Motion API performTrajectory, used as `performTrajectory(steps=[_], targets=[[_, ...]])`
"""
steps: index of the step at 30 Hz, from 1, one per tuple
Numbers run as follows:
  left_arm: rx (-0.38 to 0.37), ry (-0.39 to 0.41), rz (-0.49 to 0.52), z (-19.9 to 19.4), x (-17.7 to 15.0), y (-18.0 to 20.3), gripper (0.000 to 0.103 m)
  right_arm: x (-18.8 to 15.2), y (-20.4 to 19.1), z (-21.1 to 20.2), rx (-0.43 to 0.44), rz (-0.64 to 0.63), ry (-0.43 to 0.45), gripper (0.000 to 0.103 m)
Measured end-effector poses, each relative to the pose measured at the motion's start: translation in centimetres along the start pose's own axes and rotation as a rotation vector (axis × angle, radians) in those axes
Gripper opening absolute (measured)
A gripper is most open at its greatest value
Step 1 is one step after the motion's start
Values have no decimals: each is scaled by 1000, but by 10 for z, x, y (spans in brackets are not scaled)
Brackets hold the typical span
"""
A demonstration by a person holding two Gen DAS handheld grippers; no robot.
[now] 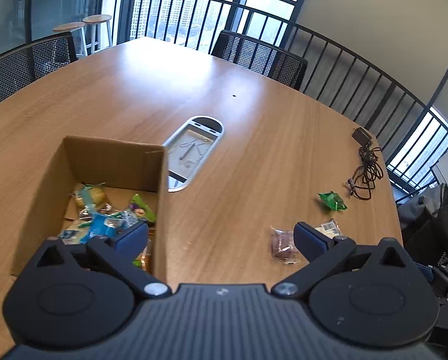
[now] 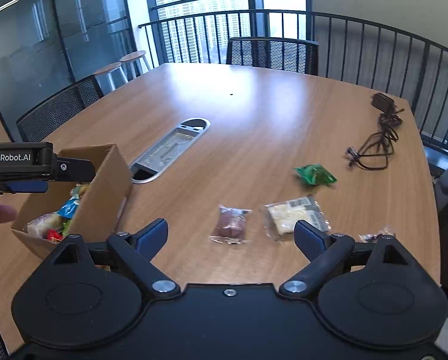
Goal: Organize snacks
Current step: 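Lift both open tools out of the box and move over the remaining snacks, then grasp the brown cake pack with the left tool while the right tool grasps the small candy bar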
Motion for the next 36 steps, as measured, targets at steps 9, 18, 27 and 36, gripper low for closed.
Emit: performTrajectory(steps=[9, 18, 27, 36], targets=[[-28, -23, 22, 23, -16, 39, 100, -18, 49, 1, -22, 53, -25, 91], [-45, -75, 24, 63, -28, 69, 88, -35, 96, 21, -40, 142, -82, 73], [-38, -131, 38, 109, -33, 85, 72, -42, 143, 52, -75, 268, -129, 67], [-15, -182, 40, 150, -38, 90, 64, -45, 167, 86, -89, 343, -172, 62]])
Point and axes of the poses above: each gripper's, at about its wrist camera, not at the fingertips, and z roughly the way its jaws point, y to its right, x to its top, the point moved 1 cm from there along z, roughly the way its jaws point, and after that the axes turned 7 degrees about -z, right-handed, at the moved point
